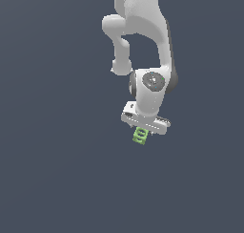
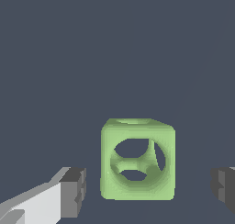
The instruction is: Pick up the object and move it to a goal position.
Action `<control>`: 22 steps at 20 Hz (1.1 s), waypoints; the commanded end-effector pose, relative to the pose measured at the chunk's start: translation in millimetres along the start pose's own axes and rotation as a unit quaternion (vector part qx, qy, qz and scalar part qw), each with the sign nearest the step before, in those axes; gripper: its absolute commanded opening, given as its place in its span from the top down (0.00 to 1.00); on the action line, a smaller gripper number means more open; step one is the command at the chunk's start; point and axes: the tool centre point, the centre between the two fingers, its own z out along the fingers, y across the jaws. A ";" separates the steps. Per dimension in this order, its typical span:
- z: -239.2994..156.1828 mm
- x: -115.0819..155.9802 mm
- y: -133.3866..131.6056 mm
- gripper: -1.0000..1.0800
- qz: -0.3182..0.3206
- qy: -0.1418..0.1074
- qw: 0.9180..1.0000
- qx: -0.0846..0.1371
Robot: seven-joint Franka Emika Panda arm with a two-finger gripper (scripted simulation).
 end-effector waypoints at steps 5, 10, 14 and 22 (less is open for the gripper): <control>2.0 -0.8 -2.2 0.04 0.005 0.000 1.000 0.000; 15.6 -1.1 -2.1 0.04 0.005 0.000 1.000 0.000; 37.4 -1.8 -1.8 0.04 0.006 0.001 1.000 0.001; 52.0 -0.8 -2.5 1.00 0.007 0.001 1.000 0.001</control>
